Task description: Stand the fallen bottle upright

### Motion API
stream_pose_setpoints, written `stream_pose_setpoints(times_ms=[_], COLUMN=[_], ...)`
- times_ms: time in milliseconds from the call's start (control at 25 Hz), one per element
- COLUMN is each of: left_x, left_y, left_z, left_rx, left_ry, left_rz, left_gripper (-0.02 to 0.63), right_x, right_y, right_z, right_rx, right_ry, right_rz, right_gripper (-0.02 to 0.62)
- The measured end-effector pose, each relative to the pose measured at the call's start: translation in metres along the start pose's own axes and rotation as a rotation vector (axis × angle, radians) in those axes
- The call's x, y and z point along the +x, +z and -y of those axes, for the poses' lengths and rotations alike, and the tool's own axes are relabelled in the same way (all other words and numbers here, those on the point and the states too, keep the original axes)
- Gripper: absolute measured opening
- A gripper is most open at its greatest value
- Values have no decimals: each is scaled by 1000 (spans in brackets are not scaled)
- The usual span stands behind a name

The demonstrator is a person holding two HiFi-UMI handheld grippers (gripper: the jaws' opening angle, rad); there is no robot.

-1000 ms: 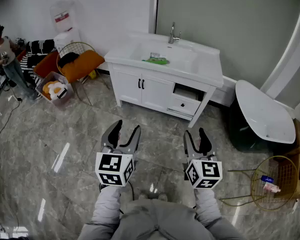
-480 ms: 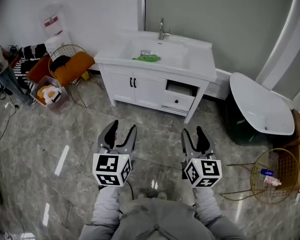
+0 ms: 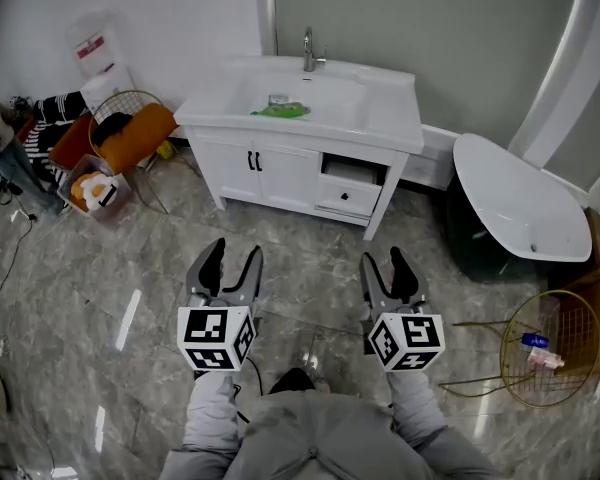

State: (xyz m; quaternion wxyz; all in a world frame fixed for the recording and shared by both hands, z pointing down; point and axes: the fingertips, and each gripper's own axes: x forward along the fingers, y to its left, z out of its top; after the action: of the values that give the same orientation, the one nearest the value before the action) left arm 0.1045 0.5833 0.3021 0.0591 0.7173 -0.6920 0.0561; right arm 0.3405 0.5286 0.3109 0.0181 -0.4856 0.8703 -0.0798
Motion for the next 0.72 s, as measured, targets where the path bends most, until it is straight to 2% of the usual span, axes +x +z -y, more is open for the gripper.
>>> stream_pose_setpoints(times_ms=[200,360,720], left_x=[18,51,166], left_y=[-5,-7,4], left_z=[-5,-19,-88], left_rx=[7,3,37], left_ry=[8,8,-27], left_rz=[-22,-23,-29], left_gripper=[268,268,268], right_x=[15,47,174], right_y=[-4,-7,-1], right_z=[11,17,23], right_rx=[11,4,-11], right_ry=[0,7,-24], right_rz=[-17,-21,-12], right_gripper=[222,222,222])
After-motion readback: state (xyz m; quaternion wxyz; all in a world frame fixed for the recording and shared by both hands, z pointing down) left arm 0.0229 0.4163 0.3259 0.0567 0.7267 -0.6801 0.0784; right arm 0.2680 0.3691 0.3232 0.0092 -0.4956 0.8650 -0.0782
